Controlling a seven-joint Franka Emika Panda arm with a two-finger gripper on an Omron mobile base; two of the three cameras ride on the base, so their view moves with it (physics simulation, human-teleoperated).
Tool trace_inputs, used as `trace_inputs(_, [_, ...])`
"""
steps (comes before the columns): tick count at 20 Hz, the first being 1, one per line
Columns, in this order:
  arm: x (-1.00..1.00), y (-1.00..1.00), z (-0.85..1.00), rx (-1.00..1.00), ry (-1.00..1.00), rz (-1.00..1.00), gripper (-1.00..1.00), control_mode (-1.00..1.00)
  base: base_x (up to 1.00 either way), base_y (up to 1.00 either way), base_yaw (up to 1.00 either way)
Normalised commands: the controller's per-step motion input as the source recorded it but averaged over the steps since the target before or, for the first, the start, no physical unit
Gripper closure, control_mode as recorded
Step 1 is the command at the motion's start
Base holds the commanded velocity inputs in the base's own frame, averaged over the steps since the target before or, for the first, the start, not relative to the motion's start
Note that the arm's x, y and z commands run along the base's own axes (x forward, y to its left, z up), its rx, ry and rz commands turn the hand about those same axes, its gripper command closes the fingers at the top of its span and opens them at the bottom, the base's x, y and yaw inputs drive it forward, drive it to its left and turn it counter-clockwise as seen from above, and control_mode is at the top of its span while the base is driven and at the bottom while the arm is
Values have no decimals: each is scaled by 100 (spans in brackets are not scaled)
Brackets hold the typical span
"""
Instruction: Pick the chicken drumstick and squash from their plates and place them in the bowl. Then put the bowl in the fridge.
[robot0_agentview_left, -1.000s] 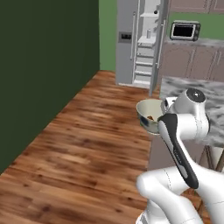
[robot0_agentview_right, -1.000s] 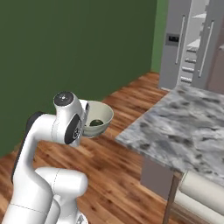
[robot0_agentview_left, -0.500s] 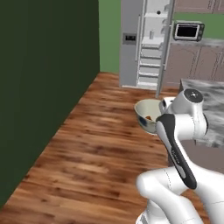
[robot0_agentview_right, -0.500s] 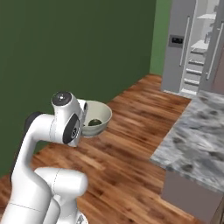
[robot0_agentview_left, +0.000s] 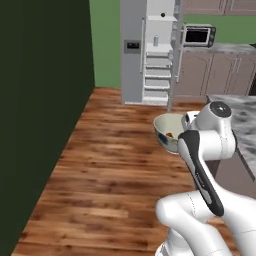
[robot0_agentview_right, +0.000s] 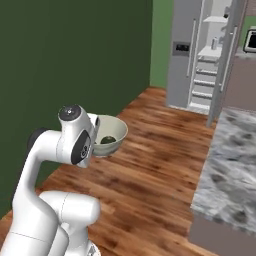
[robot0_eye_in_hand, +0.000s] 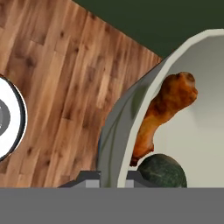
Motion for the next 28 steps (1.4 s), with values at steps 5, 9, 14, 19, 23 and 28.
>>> trace_inputs(5, [0, 0, 0, 0, 0, 0, 100, 100, 85, 38, -24])
trace_inputs(9, [0, 0, 0, 0, 0, 0, 100, 100, 87, 35, -22])
trace_inputs(14, [0, 0, 0, 0, 0, 0, 100, 100, 88, 32, -21])
trace_inputs(19, [0, 0, 0, 0, 0, 0, 100, 100, 92, 28, -17])
trace_inputs(23, [0, 0, 0, 0, 0, 0, 100, 100, 93, 21, -15])
trace_inputs(28, [0, 0, 0, 0, 0, 0, 100, 100, 89, 21, -20])
